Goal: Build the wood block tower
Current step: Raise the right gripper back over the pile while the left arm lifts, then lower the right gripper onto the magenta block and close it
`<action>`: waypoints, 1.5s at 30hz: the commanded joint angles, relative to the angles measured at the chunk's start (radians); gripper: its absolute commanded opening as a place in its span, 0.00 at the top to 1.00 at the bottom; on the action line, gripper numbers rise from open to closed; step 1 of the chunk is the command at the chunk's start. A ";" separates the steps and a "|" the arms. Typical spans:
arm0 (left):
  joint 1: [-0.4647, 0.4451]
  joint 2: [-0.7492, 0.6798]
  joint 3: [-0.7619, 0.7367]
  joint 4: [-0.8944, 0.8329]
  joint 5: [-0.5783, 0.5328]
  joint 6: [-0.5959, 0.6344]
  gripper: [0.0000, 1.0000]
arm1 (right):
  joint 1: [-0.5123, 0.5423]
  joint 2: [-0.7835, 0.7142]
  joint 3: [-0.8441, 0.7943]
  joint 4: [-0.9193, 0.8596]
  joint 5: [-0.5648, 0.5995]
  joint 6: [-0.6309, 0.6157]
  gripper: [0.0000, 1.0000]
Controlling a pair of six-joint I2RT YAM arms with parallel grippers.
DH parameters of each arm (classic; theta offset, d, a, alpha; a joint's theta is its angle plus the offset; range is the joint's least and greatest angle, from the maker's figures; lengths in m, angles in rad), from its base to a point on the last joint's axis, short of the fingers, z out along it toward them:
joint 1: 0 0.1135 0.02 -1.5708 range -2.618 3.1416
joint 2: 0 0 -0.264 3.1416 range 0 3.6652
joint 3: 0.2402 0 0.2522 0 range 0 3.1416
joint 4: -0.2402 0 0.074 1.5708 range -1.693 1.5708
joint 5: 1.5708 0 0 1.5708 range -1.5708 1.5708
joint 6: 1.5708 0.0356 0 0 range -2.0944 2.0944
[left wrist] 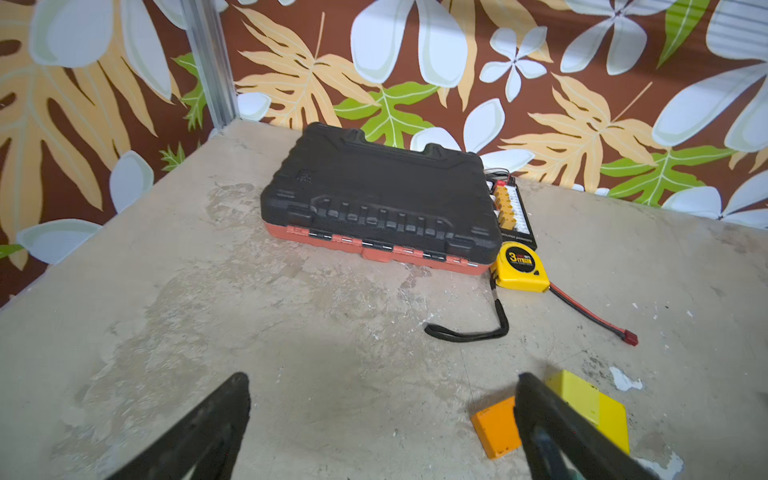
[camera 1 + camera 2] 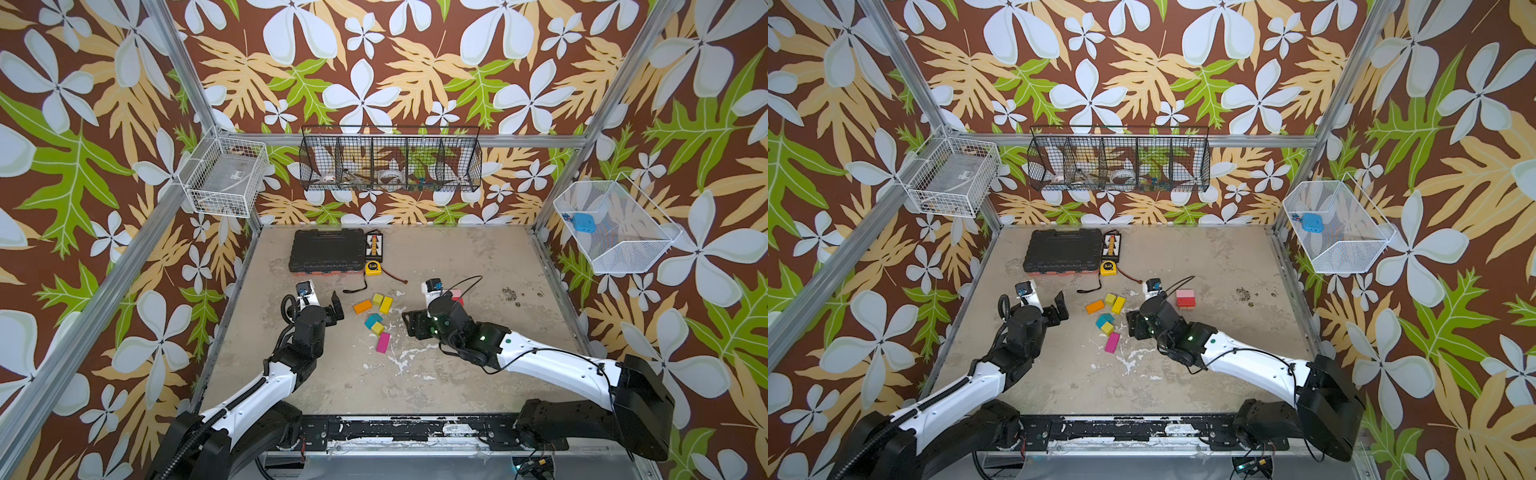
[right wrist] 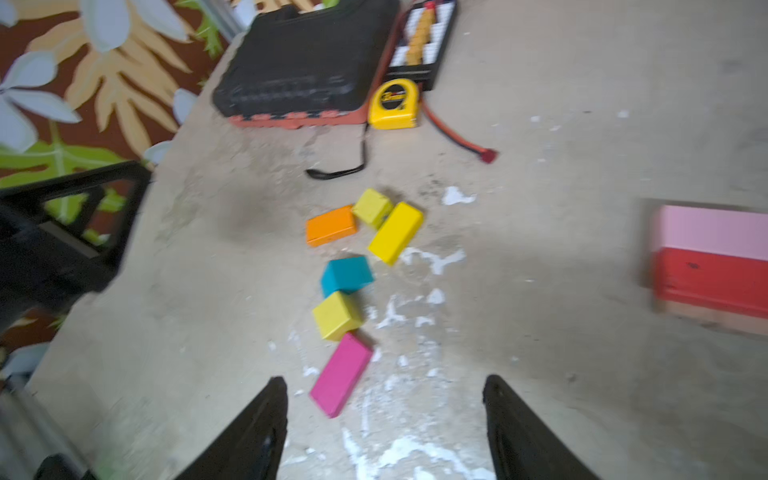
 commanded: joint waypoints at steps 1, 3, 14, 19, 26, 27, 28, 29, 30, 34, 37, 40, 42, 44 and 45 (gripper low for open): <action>0.005 0.032 0.049 -0.027 0.101 0.001 0.00 | 0.086 0.031 0.061 -0.091 0.068 0.014 0.27; 0.010 0.042 0.151 -0.203 0.245 -0.097 0.00 | 0.130 0.037 0.082 -0.135 0.048 0.039 0.27; 0.016 -0.071 0.300 -0.270 0.520 -0.471 0.00 | 0.166 -0.062 0.165 -0.251 0.295 -0.036 0.27; 0.018 -0.164 0.256 -0.231 0.401 -0.287 0.00 | 0.157 -0.086 0.071 -0.135 0.295 -0.059 0.24; 0.018 -0.292 -0.013 0.087 0.452 -0.306 0.00 | 0.148 0.096 0.126 -0.109 0.263 -0.109 0.27; 0.018 -0.274 -0.001 0.093 0.468 -0.301 0.00 | 0.148 0.129 0.144 -0.121 0.249 -0.112 0.29; 0.018 -0.249 0.021 0.088 0.484 -0.293 0.00 | 0.149 0.167 0.164 -0.131 0.231 -0.118 0.30; 0.019 -0.224 0.043 0.075 0.495 -0.288 0.00 | 0.148 0.203 0.180 -0.146 0.214 -0.120 0.30; 0.018 -0.202 0.058 0.065 0.501 -0.285 0.00 | 0.148 0.232 0.190 -0.147 0.199 -0.121 0.31; 0.019 -0.149 0.060 0.055 0.475 -0.294 0.00 | 0.149 0.325 0.202 -0.142 0.125 -0.114 0.31; 0.018 -0.131 0.064 0.061 0.460 -0.286 0.00 | 0.149 0.381 0.217 -0.148 0.077 -0.101 0.31; 0.018 -0.129 0.068 0.060 0.451 -0.270 0.00 | 0.149 0.422 0.232 -0.167 0.069 -0.090 0.30; 0.018 -0.134 0.064 0.056 0.432 -0.270 0.00 | 0.148 0.451 0.249 -0.183 0.069 -0.089 0.30; 0.018 -0.138 0.059 0.061 0.433 -0.271 0.00 | 0.148 0.479 0.268 -0.197 0.065 -0.087 0.29; 0.018 -0.137 0.057 0.068 0.438 -0.271 0.00 | 0.149 0.496 0.280 -0.207 0.063 -0.085 0.30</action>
